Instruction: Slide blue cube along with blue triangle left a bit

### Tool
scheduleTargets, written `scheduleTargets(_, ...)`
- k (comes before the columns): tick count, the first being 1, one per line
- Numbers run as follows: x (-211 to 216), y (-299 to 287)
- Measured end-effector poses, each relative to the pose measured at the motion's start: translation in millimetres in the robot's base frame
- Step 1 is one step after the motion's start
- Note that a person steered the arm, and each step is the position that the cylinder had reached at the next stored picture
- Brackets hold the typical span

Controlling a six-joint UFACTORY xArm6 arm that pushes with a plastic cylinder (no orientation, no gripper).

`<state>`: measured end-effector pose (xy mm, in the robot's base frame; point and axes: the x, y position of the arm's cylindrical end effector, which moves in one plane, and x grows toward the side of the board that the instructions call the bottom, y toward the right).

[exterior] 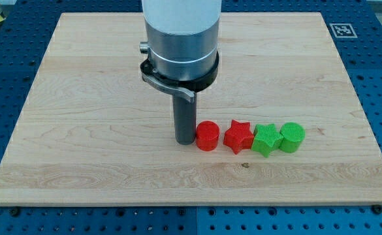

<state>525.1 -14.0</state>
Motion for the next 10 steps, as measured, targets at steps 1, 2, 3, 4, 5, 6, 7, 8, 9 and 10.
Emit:
scheduleTargets(1,-0.5,6.5)
scheduleTargets(2,-0.5,12.1)
scheduleTargets(3,-4.9,9.8)
scheduleTargets(4,-54.2,-20.9)
scheduleTargets(5,-82.9,-35.9)
scheduleTargets(6,-121.3,-47.1)
scheduleTargets(7,-156.9,-53.3)
scheduleTargets(8,-169.9,-53.2)
scheduleTargets(9,-181.6,-52.8)
scheduleTargets(10,-196.9,-52.8)
